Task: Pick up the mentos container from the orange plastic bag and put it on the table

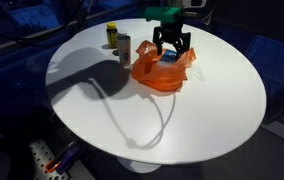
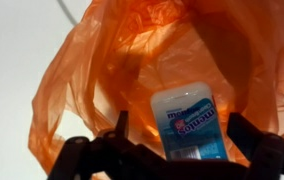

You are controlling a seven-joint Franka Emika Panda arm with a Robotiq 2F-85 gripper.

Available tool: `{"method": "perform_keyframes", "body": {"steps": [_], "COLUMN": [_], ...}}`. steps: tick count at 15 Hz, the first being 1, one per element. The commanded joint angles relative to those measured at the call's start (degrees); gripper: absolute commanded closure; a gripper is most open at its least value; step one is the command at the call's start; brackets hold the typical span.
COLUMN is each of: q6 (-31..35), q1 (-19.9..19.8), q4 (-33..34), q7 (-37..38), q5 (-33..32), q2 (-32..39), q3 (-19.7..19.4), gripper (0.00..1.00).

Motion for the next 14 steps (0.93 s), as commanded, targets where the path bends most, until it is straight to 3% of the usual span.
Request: {"method": "perform_keyframes", "body": {"steps": [1,13,14], "q6": [4.03,10.31,10.44], "q1": [-0.38,-0.68,-0.62], "q4": [-0.89,-3.86,-3.99], "q7": [-1.17,-2.47,-2.39], "q5": [0.27,1.12,0.98], "q2": [-0.34,-0.12,-0.14], "q3": [0.12,0.48,0.38], "gripper": [0.0,0.0,0.08]}}
